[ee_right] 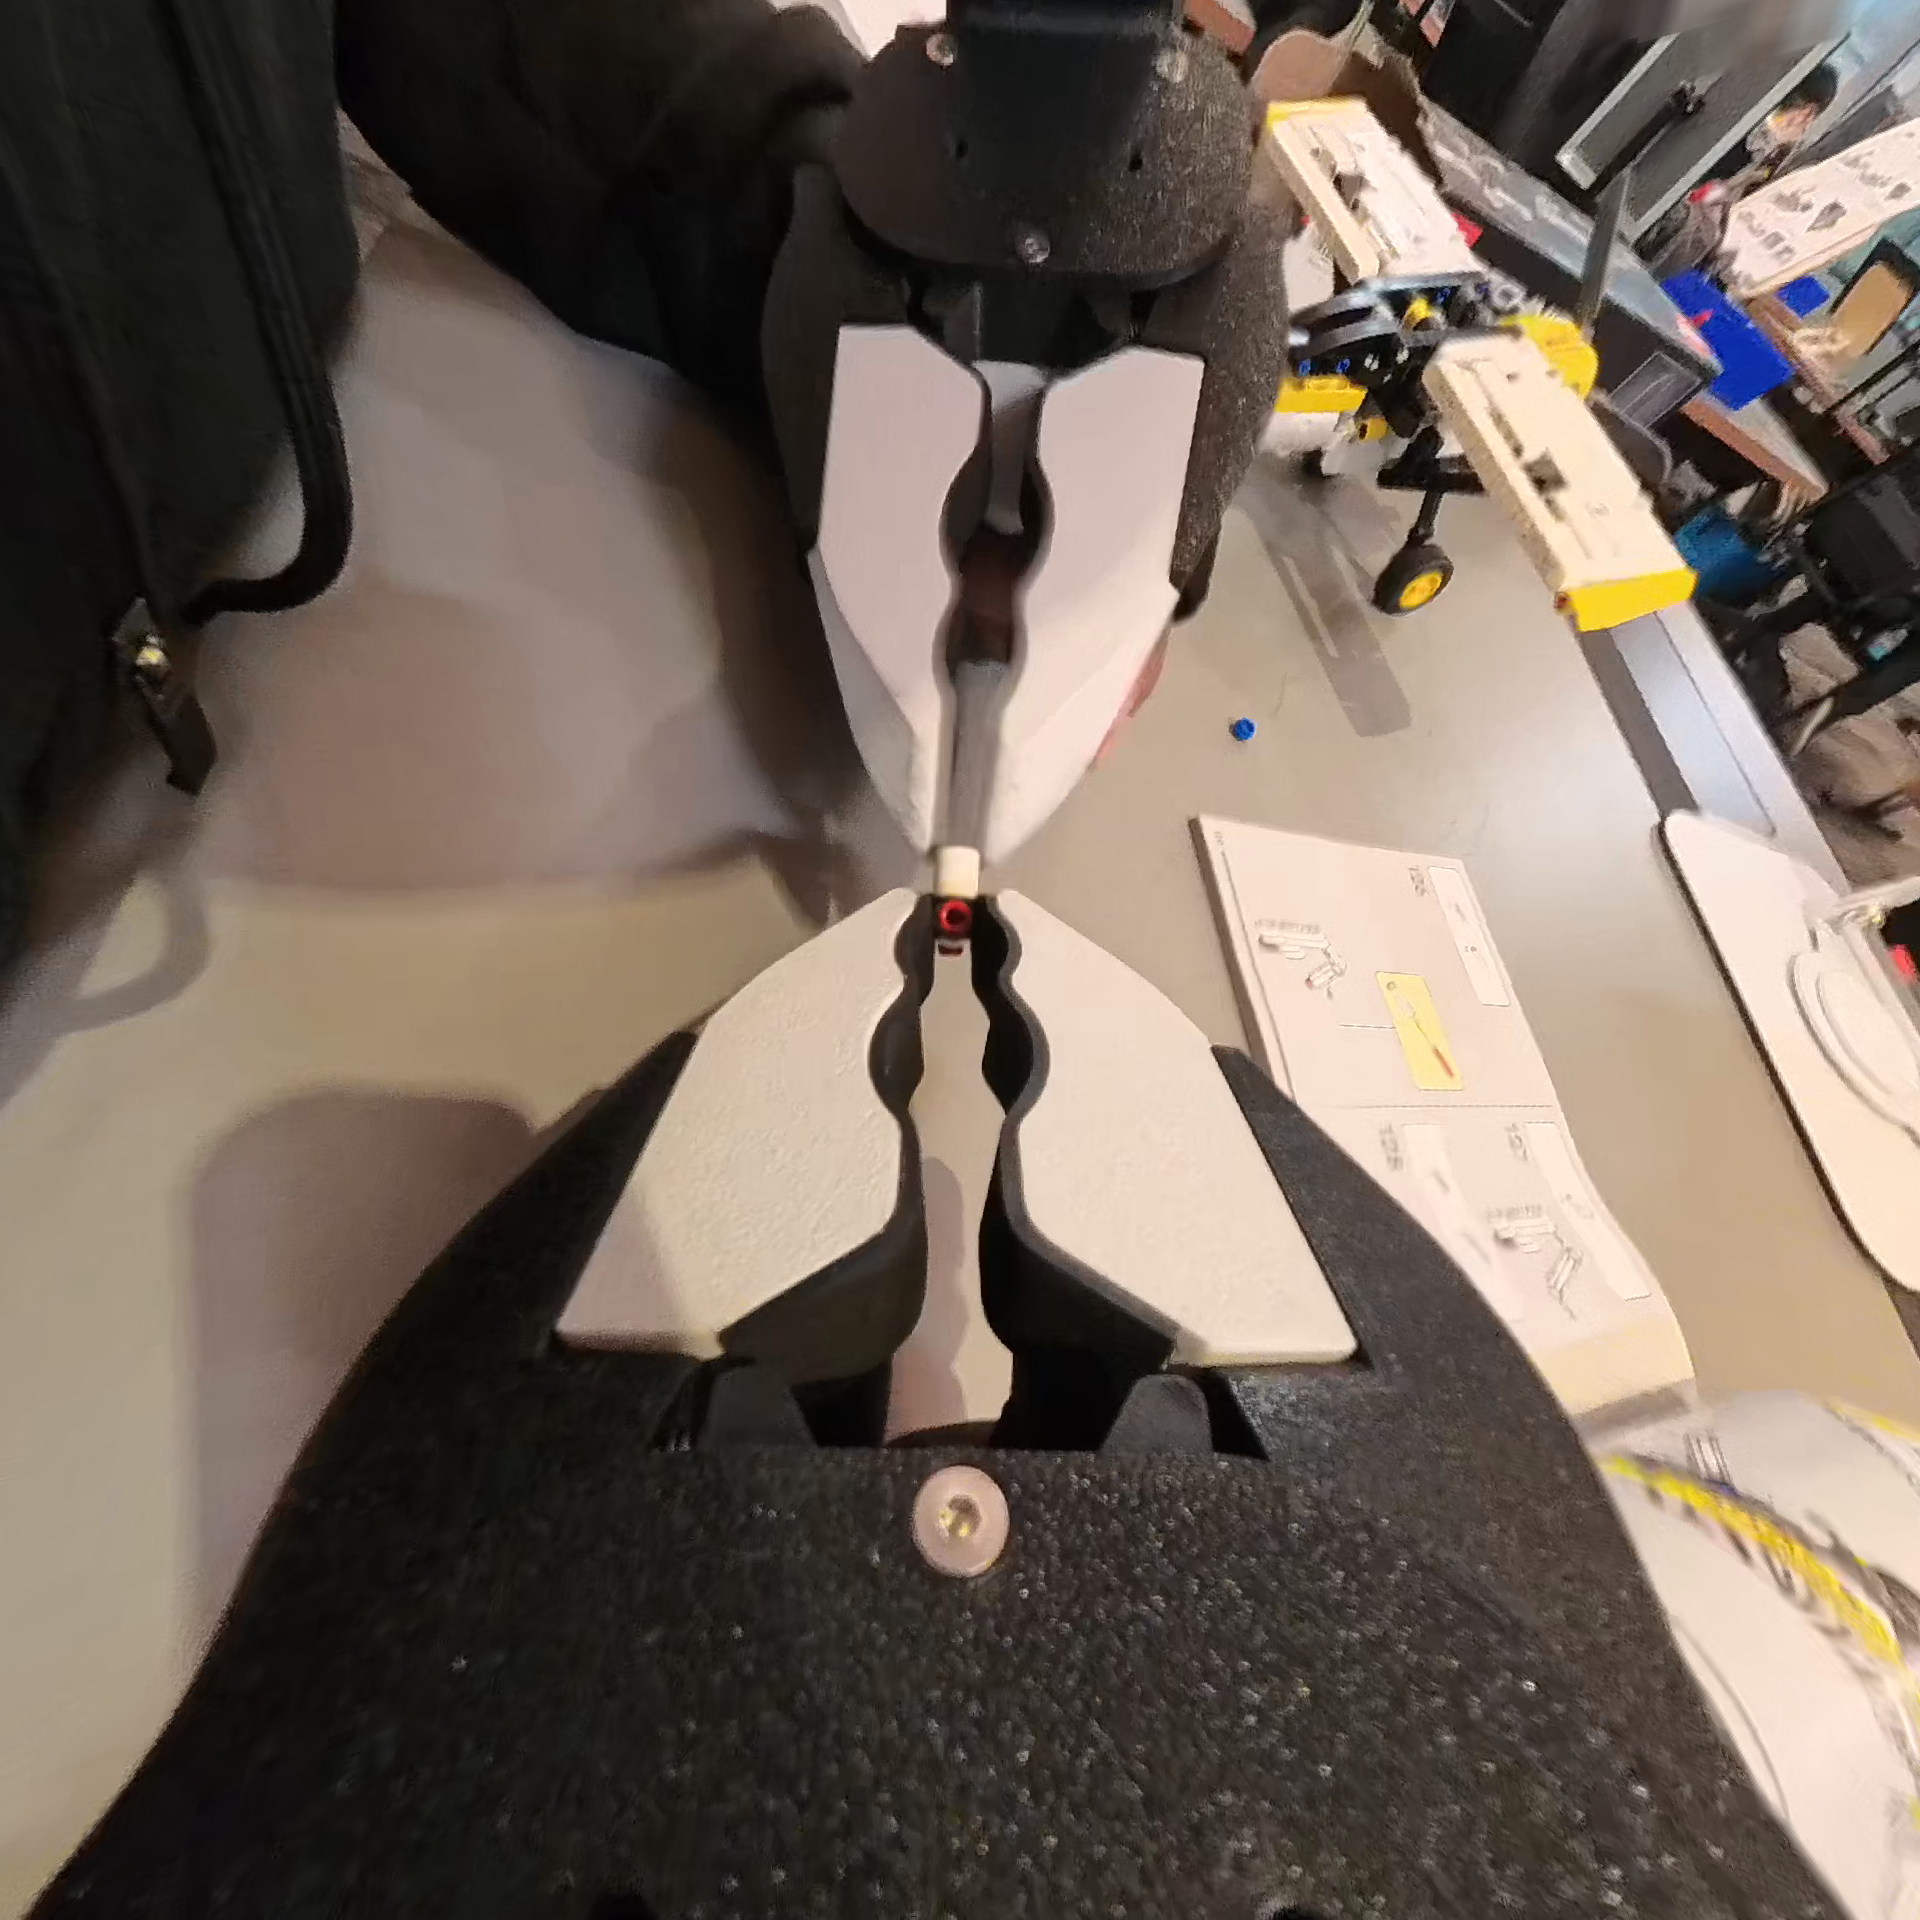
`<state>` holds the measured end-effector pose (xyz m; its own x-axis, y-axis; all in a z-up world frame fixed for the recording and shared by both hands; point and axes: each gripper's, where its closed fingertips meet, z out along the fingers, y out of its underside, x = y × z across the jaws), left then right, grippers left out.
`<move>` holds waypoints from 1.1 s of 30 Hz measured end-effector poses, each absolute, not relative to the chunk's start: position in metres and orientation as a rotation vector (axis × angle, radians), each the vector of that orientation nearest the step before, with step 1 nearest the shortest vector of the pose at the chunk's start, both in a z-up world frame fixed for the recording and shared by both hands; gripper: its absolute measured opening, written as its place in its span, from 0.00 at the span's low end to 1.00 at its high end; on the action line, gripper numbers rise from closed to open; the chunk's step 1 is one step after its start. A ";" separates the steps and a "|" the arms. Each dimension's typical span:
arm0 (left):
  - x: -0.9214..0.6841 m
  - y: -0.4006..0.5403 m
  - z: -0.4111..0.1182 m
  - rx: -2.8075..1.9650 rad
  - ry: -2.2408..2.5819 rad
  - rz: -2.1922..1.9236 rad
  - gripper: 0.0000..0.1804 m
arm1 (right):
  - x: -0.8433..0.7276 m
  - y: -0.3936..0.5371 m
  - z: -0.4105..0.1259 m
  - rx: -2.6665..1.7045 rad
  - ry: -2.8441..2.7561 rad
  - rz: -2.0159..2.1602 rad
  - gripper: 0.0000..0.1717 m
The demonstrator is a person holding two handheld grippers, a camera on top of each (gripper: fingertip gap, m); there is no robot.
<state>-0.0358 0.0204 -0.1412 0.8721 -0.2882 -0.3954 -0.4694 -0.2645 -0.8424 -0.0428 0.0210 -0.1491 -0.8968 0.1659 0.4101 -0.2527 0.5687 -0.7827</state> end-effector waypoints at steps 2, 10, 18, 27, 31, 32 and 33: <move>-0.056 0.005 -0.138 -1.860 0.473 0.188 0.00 | -0.058 0.046 -0.151 -0.031 -2.341 1.254 0.04; -0.064 0.022 -0.143 -1.898 0.358 0.207 0.04 | -0.061 0.034 -0.138 -0.102 -2.287 1.353 0.04; -0.072 0.034 -0.131 -1.872 -0.205 -0.283 0.14 | -0.072 0.032 -0.139 -0.020 -2.138 1.107 0.04; -0.065 0.040 -0.133 -1.842 -0.355 -0.488 0.10 | -0.075 0.031 -0.134 0.052 -2.037 0.971 0.04; -0.064 0.041 -0.132 -1.824 -0.361 -0.486 0.09 | -0.075 0.031 -0.132 0.077 -2.000 0.945 0.04; -0.065 0.041 -0.131 -1.816 -0.358 -0.478 0.09 | -0.075 0.030 -0.131 0.082 -1.987 0.945 0.04; -0.065 0.040 -0.131 -1.818 -0.352 -0.468 0.09 | -0.075 0.030 -0.131 0.091 -1.979 0.938 0.04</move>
